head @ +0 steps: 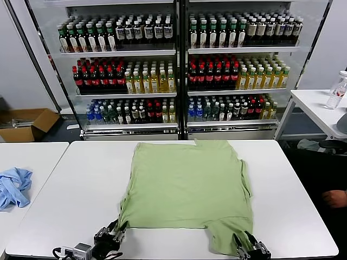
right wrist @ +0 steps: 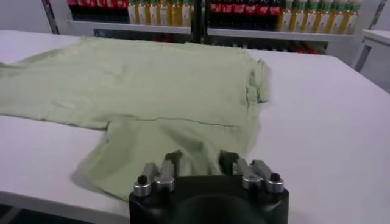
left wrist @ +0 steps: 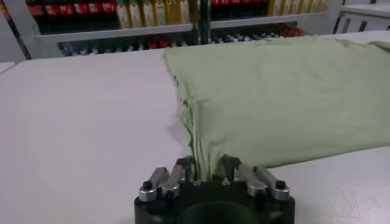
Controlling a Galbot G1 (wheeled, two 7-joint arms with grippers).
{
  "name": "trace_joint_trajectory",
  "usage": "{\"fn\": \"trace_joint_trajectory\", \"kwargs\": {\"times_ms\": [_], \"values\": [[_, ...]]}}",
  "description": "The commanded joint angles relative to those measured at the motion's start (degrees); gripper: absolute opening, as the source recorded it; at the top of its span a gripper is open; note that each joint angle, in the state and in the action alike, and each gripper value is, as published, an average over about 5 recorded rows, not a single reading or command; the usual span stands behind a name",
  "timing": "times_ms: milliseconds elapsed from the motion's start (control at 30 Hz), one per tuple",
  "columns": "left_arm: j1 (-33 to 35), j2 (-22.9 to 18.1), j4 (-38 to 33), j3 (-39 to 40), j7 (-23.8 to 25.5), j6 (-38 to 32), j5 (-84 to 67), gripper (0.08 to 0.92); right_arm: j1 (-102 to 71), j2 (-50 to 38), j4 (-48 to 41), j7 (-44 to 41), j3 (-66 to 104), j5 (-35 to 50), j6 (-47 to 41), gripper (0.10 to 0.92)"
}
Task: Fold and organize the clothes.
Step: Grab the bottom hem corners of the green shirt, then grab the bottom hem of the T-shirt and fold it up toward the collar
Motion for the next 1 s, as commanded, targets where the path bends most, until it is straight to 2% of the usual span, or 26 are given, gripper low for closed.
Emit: {"fn": "trace_joint_trajectory", "kwargs": {"times_ms": [33,167,300,533,667,767,867,1000], "values": [[-0.28,-0.17,0.68,0.16,0.10,-0.04,0.55,0.230,0.81,-0.36,0.14,-0.15,0.24,2.07,-0.27,0.213],[-0.46,-0.22,0.31,0.10,0.68,-1.05,0.72,0.123,-0.81,-2.27,5.02,-1.24,3.20,3.97,-0.52,0.124],[2.35,0.85,-3.27,-0.76,0.90,-3.11,0.96,0.083,-7.72,-3.77,12.07,-2.04,6.08,3.33,-1.52,0.116],[20.45,7.19,-15.02,-5.99,-1.15,-3.81,1.64,0.081,-20.75,-3.23,19.88,-2.07,8.76,-1.57,-1.39,0.116],[31.50,9.47,-20.58,-11.61,-3.30,-3.38,2.37,0.081,-20.68,-4.51,22.31,-0.73,9.89,-1.47,-1.19,0.116],[36.21,10.48,-24.32,-16.41,-4.26,-2.81,1.93,0.081,-16.96,-5.44,23.43,0.14,10.95,0.31,-1.57,0.116],[33.90,11.44,-25.73,-18.94,-4.59,-1.82,0.25,0.081,-10.07,-6.13,22.72,0.90,11.54,4.17,-3.21,0.116],[23.52,12.60,-24.28,-18.36,-4.18,0.50,-2.02,0.081,3.66,-6.68,17.83,1.51,8.71,7.66,-6.24,0.116]]}}
